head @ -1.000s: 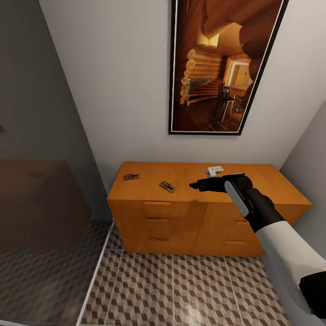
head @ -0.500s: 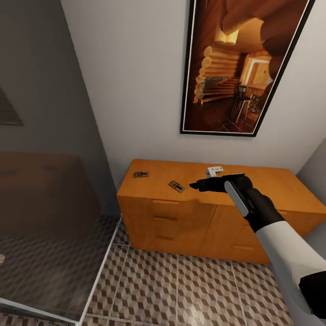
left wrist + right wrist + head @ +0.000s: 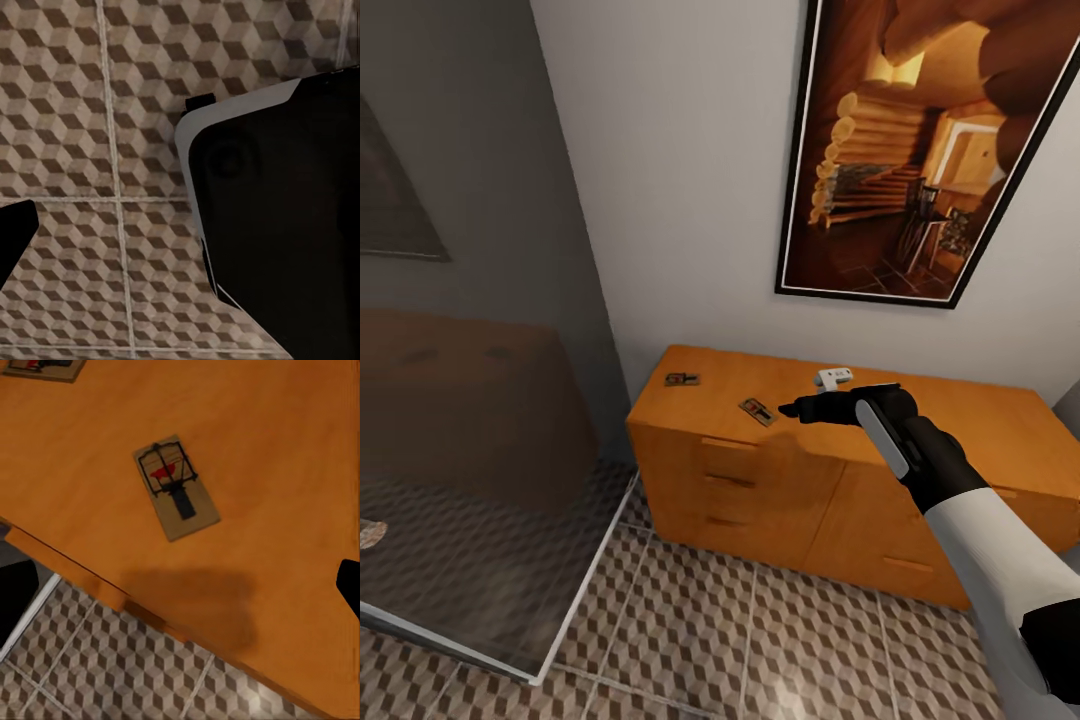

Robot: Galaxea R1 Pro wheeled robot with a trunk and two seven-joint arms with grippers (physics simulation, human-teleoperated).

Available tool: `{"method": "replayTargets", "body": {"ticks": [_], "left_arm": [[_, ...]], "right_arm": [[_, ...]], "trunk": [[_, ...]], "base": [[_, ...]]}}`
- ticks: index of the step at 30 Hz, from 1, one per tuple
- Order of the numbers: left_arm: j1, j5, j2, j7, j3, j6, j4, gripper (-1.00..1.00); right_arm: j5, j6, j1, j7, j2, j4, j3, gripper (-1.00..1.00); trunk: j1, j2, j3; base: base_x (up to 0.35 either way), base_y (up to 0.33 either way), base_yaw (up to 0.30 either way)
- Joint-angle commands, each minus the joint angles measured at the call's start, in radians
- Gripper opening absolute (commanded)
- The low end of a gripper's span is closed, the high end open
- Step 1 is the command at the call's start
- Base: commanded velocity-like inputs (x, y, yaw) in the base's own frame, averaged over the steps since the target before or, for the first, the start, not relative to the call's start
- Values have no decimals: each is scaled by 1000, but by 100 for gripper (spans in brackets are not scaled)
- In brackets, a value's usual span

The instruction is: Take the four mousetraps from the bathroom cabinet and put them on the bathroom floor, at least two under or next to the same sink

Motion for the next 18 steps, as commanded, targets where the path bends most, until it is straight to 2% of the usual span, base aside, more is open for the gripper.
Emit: {"method": "replayTargets", "body": {"ticks": [1,11,18], "left_arm": [[-1,8,-1,-2,-8,-6,4,100],[-1,8,-1,-2,-8,-7,3,100],[-1,8,-4,-2,-8,-7,3,100]], "right_arm": [[6,3,-1,6,-1,-1,1,100],[7,3,-1,6,-2,0,1,100],[7,3,-1,6,-1,9,1,100]], "trunk": [[1,-2,-2],[1,-2,-3],[1,-2,-3]], "base": [[0,-278,58],[0,-274,11],[0,-93,0]]}}
